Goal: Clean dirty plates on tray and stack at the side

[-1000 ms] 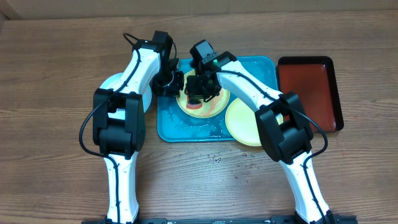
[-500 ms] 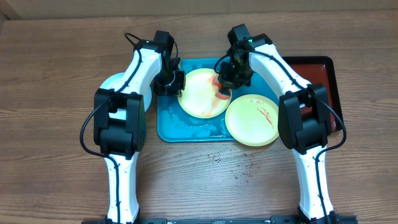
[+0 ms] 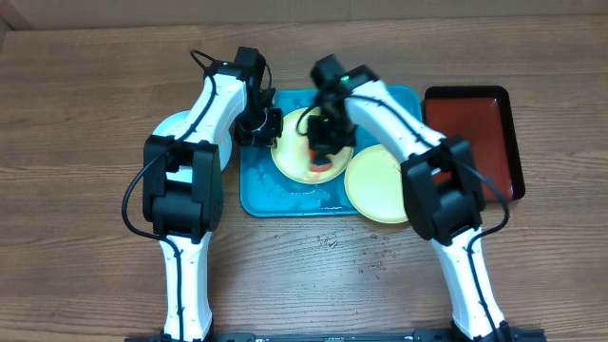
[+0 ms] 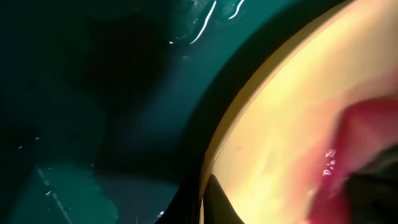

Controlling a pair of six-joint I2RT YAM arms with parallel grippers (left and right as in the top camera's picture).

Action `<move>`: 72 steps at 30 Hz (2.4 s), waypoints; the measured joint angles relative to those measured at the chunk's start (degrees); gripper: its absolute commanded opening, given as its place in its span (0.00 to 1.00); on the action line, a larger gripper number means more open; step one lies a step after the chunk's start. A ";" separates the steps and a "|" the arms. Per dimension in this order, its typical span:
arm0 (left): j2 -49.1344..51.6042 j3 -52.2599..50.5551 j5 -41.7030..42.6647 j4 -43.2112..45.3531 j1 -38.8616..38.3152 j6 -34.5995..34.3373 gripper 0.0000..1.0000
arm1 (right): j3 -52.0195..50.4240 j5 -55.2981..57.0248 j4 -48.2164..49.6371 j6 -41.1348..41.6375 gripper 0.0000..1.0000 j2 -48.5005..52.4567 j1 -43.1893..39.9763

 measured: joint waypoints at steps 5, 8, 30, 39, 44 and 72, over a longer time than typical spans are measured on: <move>0.00 0.00 -0.28 -0.04 0.07 0.00 0.04 | -1.05 -0.39 7.19 3.04 0.04 0.00 3.39; 0.00 0.00 -0.39 -0.04 0.07 0.02 0.04 | -1.40 -0.68 11.17 4.33 0.04 0.00 3.85; 0.00 0.00 -0.22 0.13 0.00 0.68 0.04 | 0.26 2.14 3.10 1.60 0.04 0.31 -7.32; 0.00 0.00 -0.20 0.13 0.00 0.68 0.04 | 1.84 -3.41 -9.62 -5.25 0.04 0.31 -6.73; 0.00 0.00 -0.20 0.20 0.00 0.68 0.15 | 6.14 -7.23 -14.60 -7.91 0.04 -0.09 -6.08; -3.69 -3.87 -4.94 6.03 -0.85 1.49 0.04 | 12.24 -5.97 -20.83 -9.20 0.04 -12.87 -18.78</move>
